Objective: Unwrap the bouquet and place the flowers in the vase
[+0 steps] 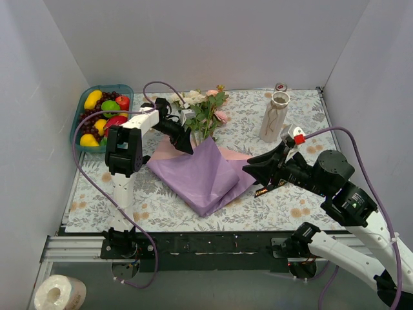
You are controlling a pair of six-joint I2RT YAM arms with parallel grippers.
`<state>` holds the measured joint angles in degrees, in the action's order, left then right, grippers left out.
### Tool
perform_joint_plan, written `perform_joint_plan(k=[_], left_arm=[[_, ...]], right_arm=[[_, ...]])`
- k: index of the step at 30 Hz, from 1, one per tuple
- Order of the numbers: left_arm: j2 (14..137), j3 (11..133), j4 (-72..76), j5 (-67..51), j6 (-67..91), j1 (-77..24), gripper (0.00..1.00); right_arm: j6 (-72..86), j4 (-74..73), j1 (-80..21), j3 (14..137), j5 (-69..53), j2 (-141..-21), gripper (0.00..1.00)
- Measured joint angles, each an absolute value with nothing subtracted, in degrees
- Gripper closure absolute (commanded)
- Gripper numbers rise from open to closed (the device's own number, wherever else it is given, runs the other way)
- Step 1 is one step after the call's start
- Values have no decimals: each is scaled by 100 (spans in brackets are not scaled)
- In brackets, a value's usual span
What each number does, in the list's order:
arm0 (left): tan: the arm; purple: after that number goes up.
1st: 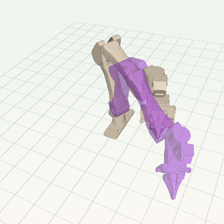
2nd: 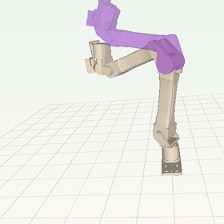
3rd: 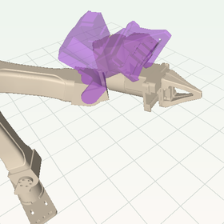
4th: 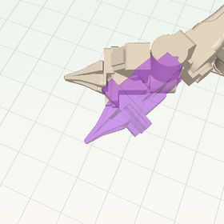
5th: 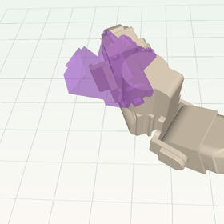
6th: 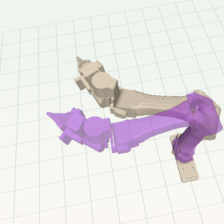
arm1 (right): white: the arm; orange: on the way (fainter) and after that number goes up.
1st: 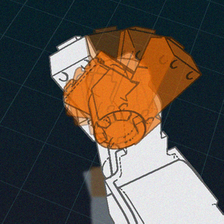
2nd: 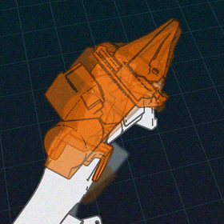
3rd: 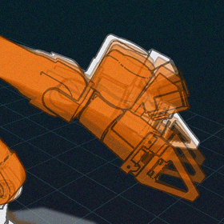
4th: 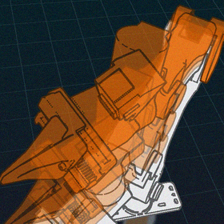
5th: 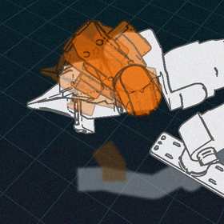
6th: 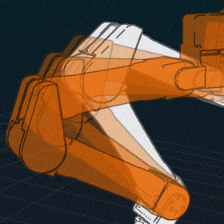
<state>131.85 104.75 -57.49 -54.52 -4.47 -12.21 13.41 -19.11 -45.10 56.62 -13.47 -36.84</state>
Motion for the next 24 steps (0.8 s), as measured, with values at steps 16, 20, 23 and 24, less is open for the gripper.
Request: perform_joint_plan(k=[16,20,23,24], left_arm=[[13452,10663,-6622,-5581,-1116,-1245,55],[13452,10683,-6753,-5601,-1203,-1256,62],[13452,10726,-6834,-5618,-1249,-1260,77],[13452,10742,-6855,-5625,-1267,-1260,83]], right_arm=[[1339,-1907,-4510,5634,-1385,-3846,60],[1339,-1907,-4510,5634,-1385,-3863,60],[1343,-1907,-4510,5634,-1385,-3863,60],[1343,-1907,-4510,5634,-1385,-3863,60]])
